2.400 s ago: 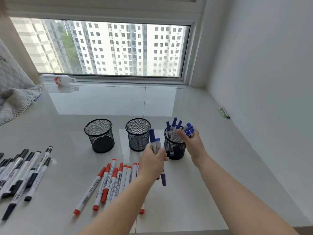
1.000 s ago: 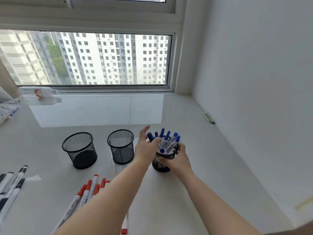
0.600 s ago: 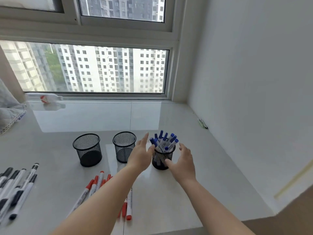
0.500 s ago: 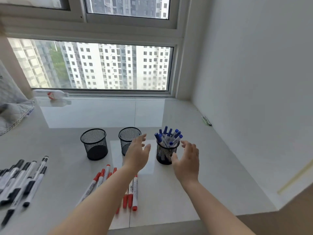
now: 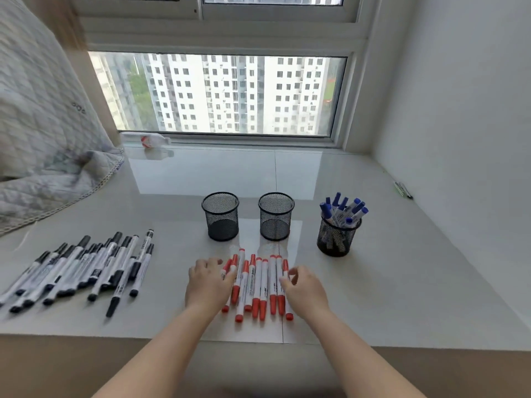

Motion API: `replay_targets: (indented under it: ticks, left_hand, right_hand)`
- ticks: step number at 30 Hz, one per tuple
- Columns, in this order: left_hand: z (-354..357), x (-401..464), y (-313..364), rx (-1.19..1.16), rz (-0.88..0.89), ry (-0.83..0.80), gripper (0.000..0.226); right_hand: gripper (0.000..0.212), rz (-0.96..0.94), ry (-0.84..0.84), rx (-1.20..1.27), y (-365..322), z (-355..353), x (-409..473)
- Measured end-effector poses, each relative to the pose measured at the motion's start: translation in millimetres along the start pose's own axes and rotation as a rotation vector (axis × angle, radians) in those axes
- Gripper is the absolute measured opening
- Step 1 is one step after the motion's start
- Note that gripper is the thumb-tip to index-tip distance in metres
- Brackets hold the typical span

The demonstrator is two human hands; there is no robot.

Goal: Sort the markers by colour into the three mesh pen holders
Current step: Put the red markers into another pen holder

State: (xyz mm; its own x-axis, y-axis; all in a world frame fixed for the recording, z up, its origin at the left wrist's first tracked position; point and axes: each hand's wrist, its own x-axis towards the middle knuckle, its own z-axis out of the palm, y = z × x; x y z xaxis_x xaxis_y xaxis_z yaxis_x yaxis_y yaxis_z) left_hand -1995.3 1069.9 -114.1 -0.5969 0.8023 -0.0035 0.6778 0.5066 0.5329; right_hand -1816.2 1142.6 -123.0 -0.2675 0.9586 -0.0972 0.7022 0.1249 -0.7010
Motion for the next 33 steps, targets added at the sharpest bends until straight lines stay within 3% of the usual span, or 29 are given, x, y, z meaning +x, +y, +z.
replay_targets:
  ticks: [12,21,25,29,33]
  left_hand:
    - [11,11,-7,0.137,-0.054,-0.059,0.043]
    - [6,21,-5,0.091,-0.114,-0.089,0.039]
    - [1,24,-5,0.032,-0.142,-0.105,0.038]
    - [-4,24,-15,-0.090,-0.137,-0.027,0.024]
    - [2,19,-22,-0.490,-0.184,0.108,0.015]
  right_hand:
    - [0.060,0.176,0.020,-0.330,-20,20,22]
    - [0.043,0.180,0.027,-0.471,-24,27,27]
    - [0.039,0.159,0.055,-0.410,-19,24,29]
    - [0.028,0.178,0.101,-0.287,-13,15,33]
    - [0.017,0.262,0.147,0.163,-12,5,45]
